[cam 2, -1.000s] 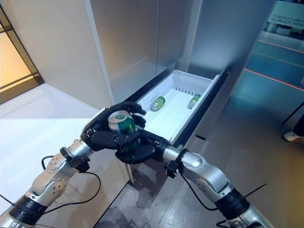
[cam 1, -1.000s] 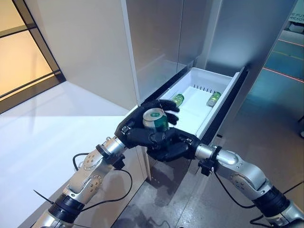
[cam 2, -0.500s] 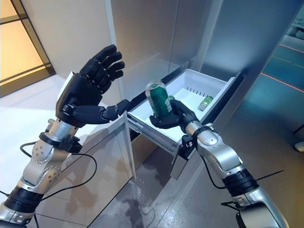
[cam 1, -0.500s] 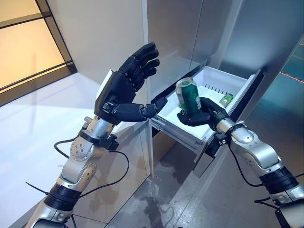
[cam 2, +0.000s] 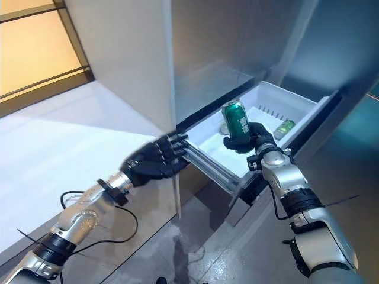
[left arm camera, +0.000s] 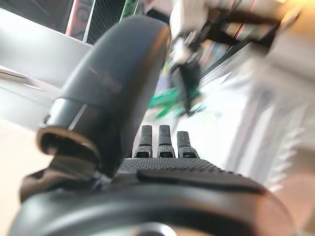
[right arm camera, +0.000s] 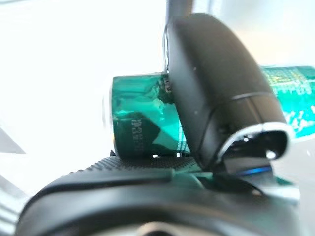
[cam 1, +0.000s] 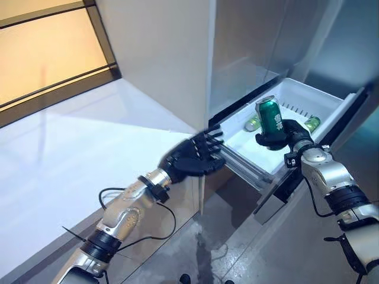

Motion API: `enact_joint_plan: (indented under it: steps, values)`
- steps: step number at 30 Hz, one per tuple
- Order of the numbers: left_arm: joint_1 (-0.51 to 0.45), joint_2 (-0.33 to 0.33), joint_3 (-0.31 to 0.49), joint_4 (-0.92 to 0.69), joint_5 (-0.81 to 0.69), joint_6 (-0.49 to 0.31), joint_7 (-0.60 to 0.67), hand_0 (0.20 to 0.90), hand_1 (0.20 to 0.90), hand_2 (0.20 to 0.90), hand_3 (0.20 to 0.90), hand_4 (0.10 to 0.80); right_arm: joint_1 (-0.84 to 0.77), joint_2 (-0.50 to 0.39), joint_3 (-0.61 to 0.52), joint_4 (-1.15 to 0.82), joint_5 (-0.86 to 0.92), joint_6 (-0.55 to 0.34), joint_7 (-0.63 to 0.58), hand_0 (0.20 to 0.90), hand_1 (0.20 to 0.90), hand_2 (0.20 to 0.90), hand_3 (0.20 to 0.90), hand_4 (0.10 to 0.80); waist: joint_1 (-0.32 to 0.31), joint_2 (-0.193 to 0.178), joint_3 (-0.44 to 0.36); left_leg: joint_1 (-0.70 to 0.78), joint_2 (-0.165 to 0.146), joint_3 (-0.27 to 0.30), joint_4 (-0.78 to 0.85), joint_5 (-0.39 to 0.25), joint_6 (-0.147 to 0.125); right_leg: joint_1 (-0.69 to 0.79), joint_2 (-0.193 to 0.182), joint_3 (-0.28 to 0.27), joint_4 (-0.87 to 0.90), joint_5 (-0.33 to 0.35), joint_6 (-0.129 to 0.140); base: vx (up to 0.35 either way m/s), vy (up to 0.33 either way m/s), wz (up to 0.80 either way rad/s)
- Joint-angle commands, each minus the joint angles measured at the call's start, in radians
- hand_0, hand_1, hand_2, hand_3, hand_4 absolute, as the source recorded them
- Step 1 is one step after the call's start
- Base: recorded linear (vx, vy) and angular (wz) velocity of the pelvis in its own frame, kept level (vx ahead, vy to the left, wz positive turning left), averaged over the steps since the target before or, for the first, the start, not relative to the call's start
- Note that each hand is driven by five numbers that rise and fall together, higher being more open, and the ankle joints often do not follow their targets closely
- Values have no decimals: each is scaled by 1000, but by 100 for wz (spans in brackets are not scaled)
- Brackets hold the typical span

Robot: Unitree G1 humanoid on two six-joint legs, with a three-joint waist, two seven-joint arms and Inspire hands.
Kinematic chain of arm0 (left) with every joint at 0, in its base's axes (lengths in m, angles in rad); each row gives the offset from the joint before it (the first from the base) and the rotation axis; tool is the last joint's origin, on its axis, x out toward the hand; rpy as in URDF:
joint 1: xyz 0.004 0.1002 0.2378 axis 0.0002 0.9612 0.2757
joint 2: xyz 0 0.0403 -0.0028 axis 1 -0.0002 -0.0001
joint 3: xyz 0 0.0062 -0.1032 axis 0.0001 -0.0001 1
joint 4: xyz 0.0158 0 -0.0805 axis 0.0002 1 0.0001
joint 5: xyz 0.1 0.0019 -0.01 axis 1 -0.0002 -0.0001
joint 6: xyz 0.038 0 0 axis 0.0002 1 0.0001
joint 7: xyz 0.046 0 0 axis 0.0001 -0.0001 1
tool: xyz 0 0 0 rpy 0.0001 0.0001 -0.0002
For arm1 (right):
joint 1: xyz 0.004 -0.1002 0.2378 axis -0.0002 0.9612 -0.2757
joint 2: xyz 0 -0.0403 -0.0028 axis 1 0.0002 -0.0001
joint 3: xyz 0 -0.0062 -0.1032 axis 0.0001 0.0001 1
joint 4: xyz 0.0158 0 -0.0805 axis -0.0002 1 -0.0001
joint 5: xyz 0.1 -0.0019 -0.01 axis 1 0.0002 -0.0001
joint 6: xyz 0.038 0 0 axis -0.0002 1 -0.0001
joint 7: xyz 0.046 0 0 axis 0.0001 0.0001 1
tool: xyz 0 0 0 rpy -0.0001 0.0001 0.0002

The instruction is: Put drinks into fridge and close the fridge

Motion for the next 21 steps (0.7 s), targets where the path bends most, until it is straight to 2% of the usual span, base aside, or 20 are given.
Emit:
enact_joint_plan:
  steps: [1, 5, 9, 12, 16, 21]
  values:
    - [-5, -54, -88, -46, -54, 13, -115, 900, 900, 900, 900, 800, -352, -88, 42, 54, -49, -157, -30, 300, 300, 300, 200, 100, 38, -35, -93, -3, -42, -29, 45, -85, -8, -28, 53, -34, 127, -113, -25, 79, 32, 32]
    - [48, -47, -196, -74, 17, 32, -170, 900, 900, 900, 900, 800, -396, -108, 78, 199, -80, -149, 5, 300, 300, 300, 200, 100, 59, -24, -71, -32, -42, -39, 52, -73, -13, -42, 46, -50, 127, -107, -23, -1, 26, 26]
    - [76, -18, -269, -85, 99, 48, -181, 900, 900, 900, 900, 800, -413, -128, 81, 339, -137, -130, 66, 300, 300, 300, 200, 100, 75, -10, -47, -64, -43, -46, 66, -63, -14, -63, 40, -61, 134, -103, -24, -8, 2, 31]
    - [97, 4, -300, -62, 149, 61, -160, 900, 900, 900, 900, 800, -396, -140, 81, 392, -189, -96, 112, 300, 300, 300, 200, 100, 81, -3, -30, -80, -43, -45, 74, -57, -14, -73, 37, -66, 140, -101, -25, 25, -4, 20]
    - [121, 4, -310, 84, 208, 59, -85, 900, 900, 900, 900, 800, -365, -142, 68, 458, -289, -44, 193, 300, 300, 300, 200, 100, 81, 3, 3, -105, -41, -36, 95, -56, -13, -98, 31, -65, 159, -102, -27, 10, -1, 2]
    - [120, 18, -301, 271, 404, -9, -12, 900, 900, 900, 900, 800, -343, -161, 68, 470, -319, -14, 233, 300, 300, 300, 200, 100, 76, 6, 62, -154, -37, -18, 121, -53, -9, -148, 29, -51, 176, -93, -27, -78, -38, 6]
